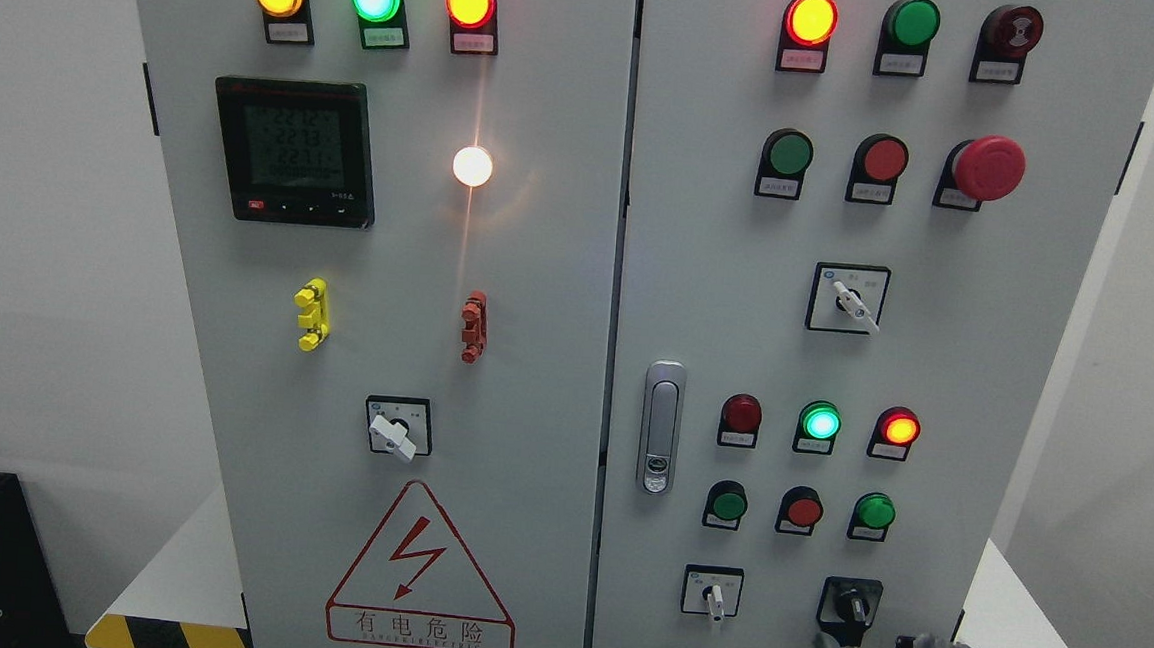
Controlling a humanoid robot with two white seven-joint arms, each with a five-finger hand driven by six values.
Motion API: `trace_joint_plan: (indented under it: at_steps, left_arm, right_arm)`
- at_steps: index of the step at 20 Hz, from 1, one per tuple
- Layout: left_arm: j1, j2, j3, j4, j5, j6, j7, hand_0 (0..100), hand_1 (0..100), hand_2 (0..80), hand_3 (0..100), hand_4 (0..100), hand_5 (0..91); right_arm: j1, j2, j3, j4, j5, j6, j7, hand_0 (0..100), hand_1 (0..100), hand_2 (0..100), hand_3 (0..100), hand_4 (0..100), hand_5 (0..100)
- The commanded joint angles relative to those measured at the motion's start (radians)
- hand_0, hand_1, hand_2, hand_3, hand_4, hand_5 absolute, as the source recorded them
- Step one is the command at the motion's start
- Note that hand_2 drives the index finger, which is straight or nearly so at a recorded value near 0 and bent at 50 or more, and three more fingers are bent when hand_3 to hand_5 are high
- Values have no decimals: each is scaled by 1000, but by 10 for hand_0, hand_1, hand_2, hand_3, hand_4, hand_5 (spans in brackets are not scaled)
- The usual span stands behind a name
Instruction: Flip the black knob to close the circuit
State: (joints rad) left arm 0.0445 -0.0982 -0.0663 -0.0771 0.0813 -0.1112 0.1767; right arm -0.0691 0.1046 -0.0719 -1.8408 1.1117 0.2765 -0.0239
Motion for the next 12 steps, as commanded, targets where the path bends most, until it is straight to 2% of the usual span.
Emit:
trace_joint_plan:
  at_steps: [1,6,11,12]
  left_arm:
    - [0,0,-1,-1,0,-1,0,120,556,0,0,0,0]
    - [0,0,-1,-1,0,-1,-2,120,556,0,0,0,0]
    - [0,0,0,0,0,-1,0,120,556,0,0,0,0]
    - [0,0,0,0,0,-1,-2,120,556,0,0,0,0]
  right_arm:
    - [81,23,66,-109,-255,-6,-62,0,0,820,1000,936,914]
    - [169,23,122,-185,-559,-16,-155,0,0,741,991,880,817]
    - [282,18,152,-250,-798,-36,-201,0,0,651,899,828,750]
    - [301,18,156,-250,-828,-63,-220,0,0,637,892,813,743]
